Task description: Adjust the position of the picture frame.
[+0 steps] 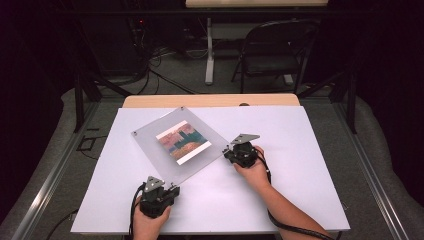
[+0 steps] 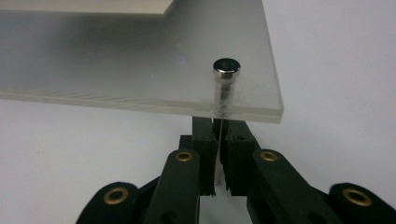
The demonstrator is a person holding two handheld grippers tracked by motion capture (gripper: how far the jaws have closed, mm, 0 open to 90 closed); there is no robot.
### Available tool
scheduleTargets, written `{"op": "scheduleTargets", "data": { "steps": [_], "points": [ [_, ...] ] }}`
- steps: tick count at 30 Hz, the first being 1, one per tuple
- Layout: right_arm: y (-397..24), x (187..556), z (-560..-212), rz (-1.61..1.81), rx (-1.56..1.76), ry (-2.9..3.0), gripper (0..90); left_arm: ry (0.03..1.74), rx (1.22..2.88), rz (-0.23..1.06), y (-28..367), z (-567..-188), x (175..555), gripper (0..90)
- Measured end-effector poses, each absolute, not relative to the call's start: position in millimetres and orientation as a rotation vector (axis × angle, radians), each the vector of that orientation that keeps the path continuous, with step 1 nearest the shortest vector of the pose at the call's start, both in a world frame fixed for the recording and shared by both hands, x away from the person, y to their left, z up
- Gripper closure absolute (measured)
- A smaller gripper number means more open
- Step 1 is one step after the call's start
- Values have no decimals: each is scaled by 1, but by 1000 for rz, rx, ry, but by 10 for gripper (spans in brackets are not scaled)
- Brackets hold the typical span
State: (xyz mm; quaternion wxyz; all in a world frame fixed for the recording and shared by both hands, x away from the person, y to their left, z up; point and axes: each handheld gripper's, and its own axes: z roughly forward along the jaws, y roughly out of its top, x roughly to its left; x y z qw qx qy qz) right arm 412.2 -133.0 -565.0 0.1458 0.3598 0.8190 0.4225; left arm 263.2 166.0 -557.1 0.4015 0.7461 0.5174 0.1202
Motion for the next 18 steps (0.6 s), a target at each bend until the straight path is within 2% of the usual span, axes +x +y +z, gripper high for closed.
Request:
{"op": "scheduleTargets", "data": {
  "steps": [18],
  "points": [
    [-142, 399, -556, 1236, 1004, 2371, 854, 1295, 1870, 280, 171, -549, 266, 848]
  ]
}}
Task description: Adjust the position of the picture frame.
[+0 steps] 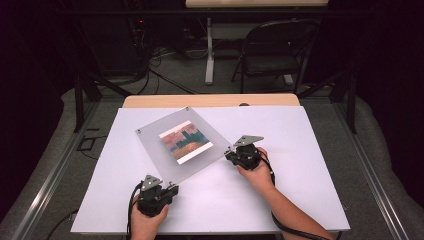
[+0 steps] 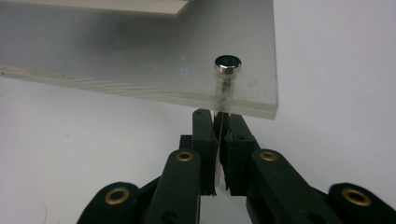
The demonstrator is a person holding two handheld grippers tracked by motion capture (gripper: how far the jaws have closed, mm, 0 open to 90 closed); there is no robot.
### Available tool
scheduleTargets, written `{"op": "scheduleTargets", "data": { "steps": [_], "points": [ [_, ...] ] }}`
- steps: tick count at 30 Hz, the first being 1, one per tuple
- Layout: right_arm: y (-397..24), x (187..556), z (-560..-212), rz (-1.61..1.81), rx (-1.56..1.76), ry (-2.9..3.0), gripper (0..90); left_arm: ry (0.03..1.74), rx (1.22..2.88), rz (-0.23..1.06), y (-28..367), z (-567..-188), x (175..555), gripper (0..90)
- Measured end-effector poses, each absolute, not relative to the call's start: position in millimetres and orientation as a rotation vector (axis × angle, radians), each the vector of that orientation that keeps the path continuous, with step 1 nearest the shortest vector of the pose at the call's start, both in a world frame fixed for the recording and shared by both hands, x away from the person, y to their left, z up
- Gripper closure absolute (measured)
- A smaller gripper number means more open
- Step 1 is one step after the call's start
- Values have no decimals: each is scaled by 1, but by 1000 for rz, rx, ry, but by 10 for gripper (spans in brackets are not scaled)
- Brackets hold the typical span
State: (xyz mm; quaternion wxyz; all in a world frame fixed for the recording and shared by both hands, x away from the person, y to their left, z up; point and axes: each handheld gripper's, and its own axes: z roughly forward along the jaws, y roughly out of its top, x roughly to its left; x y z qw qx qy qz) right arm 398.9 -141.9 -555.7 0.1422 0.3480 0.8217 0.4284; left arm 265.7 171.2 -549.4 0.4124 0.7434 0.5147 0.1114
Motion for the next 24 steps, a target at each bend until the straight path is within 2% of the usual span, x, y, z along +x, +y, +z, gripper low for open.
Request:
{"op": "scheduleTargets", "data": {
  "steps": [24],
  "points": [
    [-188, 341, -541, 1304, 1143, 2244, 852, 1235, 1824, 217, 163, -539, 323, 837]
  ]
}}
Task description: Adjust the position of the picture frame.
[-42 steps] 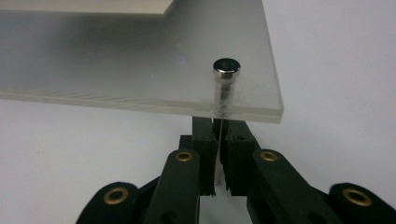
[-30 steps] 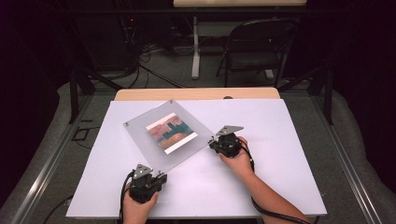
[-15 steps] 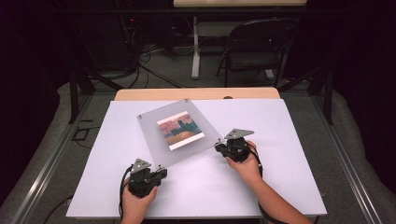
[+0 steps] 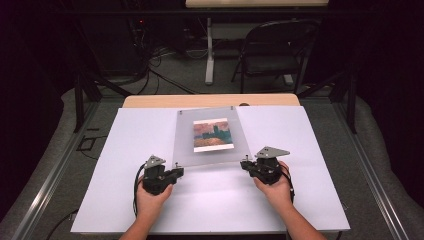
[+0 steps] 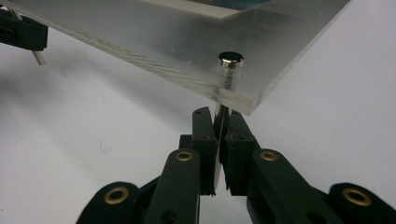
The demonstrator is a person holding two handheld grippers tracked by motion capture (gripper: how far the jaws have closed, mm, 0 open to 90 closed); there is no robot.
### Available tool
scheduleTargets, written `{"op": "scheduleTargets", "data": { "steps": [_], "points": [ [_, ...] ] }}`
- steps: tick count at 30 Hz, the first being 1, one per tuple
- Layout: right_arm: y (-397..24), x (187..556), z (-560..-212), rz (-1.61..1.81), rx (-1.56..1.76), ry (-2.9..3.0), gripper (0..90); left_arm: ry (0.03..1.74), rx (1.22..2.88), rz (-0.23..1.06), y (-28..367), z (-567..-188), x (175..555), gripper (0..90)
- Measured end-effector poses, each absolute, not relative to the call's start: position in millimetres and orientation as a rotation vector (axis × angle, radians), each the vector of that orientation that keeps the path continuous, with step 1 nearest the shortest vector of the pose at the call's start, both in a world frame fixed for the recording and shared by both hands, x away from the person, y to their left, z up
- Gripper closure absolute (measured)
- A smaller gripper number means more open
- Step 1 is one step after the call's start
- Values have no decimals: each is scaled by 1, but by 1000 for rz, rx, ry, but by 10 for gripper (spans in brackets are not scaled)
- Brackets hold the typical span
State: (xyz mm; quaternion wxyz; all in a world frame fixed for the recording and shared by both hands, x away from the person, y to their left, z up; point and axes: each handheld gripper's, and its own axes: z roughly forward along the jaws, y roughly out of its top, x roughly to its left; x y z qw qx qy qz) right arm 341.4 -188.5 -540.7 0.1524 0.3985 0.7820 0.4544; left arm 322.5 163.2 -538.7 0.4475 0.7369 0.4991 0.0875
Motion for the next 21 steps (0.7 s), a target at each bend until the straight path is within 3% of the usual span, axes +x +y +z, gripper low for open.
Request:
{"op": "scheduleTargets", "data": {
  "steps": [21],
  "points": [
    [-189, 346, -553, 1261, 1178, 2259, 853, 1240, 1858, 228, 159, -549, 341, 836]
  ]
}}
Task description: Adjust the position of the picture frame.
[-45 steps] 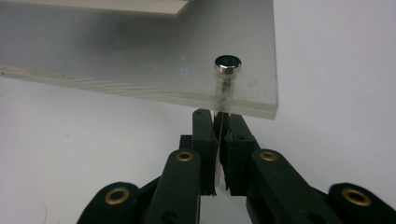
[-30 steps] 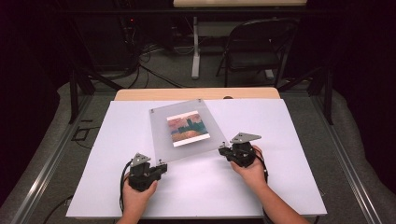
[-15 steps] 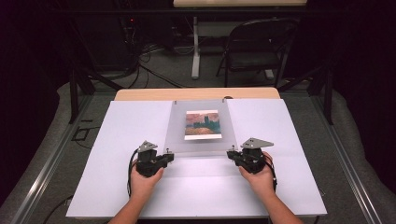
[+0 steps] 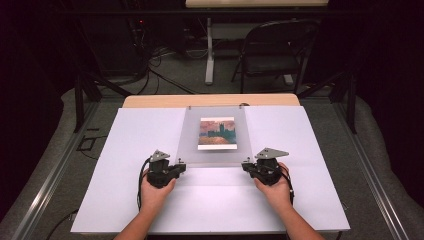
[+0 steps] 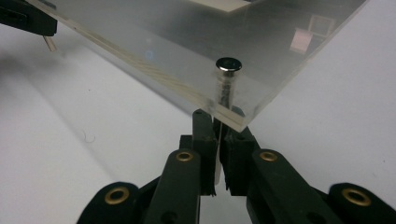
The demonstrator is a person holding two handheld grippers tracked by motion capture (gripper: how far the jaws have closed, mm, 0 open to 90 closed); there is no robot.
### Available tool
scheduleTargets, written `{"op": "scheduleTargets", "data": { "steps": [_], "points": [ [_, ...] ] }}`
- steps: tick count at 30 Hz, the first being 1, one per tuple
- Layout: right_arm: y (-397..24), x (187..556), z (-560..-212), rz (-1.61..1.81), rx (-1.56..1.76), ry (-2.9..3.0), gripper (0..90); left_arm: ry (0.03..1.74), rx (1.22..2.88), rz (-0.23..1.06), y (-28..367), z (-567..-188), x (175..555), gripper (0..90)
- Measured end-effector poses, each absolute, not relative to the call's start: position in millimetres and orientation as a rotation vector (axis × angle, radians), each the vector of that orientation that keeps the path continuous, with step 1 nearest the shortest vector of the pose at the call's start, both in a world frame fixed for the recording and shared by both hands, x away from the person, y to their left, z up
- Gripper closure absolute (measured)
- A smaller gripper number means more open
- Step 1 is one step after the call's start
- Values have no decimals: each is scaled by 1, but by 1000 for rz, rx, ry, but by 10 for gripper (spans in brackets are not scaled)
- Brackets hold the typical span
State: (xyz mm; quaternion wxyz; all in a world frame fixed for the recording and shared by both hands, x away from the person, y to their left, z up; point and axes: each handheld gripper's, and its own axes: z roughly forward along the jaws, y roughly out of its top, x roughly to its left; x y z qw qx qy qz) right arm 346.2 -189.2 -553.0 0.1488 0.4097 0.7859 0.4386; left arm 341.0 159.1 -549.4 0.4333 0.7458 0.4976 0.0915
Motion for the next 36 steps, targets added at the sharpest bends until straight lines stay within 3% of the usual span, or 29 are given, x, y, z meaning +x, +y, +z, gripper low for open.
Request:
{"op": "scheduleTargets", "data": {
  "steps": [36],
  "points": [
    [-189, 354, -564, 1250, 1226, 2270, 852, 1258, 1867, 212, 158, -557, 344, 827]
  ]
}}
